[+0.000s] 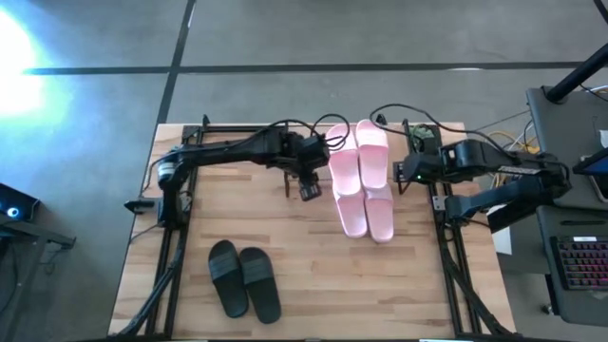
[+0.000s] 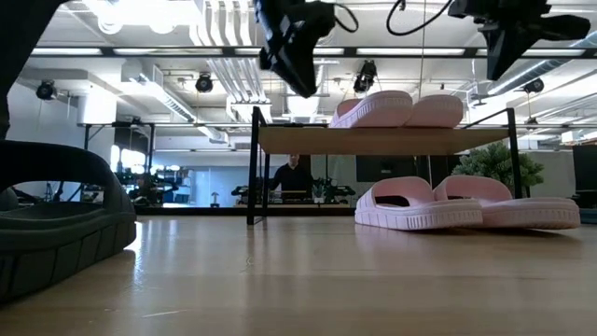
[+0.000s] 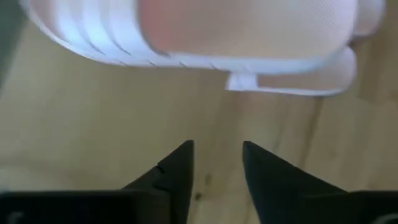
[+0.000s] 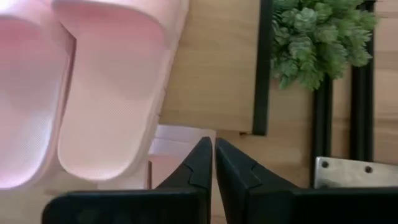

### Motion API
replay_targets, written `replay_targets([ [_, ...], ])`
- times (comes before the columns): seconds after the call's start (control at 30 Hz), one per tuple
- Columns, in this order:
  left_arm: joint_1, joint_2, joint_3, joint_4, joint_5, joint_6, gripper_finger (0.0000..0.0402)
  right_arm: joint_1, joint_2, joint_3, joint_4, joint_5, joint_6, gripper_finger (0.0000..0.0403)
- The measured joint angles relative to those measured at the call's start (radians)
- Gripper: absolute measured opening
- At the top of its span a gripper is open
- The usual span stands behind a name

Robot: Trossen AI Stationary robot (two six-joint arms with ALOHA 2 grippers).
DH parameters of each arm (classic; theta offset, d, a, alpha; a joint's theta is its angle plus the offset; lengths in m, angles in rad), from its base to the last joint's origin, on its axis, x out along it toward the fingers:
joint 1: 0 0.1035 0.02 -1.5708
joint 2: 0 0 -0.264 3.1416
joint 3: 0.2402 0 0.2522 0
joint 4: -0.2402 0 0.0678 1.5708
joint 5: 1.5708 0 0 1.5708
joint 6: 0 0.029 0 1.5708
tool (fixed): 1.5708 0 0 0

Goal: Pick and place slides into the shelf
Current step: Adjust the pink slippers on the shelf

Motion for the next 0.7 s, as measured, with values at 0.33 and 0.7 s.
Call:
replay_targets([
  [0.33, 0.075, -0.142, -0.238, 0.354, 0.04, -0.027, 0.0008, -0.154, 0.034, -0.028, 0.074, -0.026, -0.159, 0.0011],
  [0.7, 0.159, -0.096, -0.249, 0.377, 0.139, -0.026, 0.0001, -0.366, 0.18, -0.029, 0.162, -0.123, -0.468, 0.0011],
])
